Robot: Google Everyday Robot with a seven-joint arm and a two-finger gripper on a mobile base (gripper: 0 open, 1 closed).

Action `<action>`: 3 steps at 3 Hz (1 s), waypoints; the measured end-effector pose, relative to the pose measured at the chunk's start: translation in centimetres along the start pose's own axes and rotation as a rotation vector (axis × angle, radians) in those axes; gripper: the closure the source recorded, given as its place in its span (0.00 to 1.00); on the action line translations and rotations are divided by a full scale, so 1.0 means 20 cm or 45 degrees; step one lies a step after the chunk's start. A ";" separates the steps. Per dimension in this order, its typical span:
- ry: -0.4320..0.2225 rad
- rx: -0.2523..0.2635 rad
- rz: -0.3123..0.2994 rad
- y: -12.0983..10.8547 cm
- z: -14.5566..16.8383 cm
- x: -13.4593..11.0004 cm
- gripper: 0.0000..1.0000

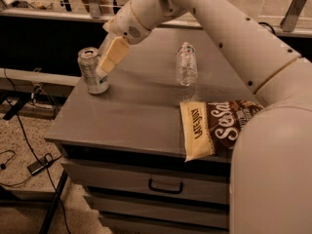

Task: Pick 7up can

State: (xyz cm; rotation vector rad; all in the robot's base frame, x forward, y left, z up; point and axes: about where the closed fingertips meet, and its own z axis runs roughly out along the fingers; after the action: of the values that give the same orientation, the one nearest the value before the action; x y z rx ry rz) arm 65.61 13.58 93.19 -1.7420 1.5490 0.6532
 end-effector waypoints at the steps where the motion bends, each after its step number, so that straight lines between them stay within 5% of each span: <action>1: 0.012 -0.086 -0.017 0.05 0.15 -0.01 0.00; 3: 0.007 -0.195 -0.001 0.15 0.28 0.02 0.33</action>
Offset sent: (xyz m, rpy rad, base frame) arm -0.0294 0.0414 -0.0525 -0.0496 0.1118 0.1274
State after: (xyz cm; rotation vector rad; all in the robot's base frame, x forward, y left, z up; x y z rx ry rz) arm 63.15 17.61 88.88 -1.8575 1.5367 0.7851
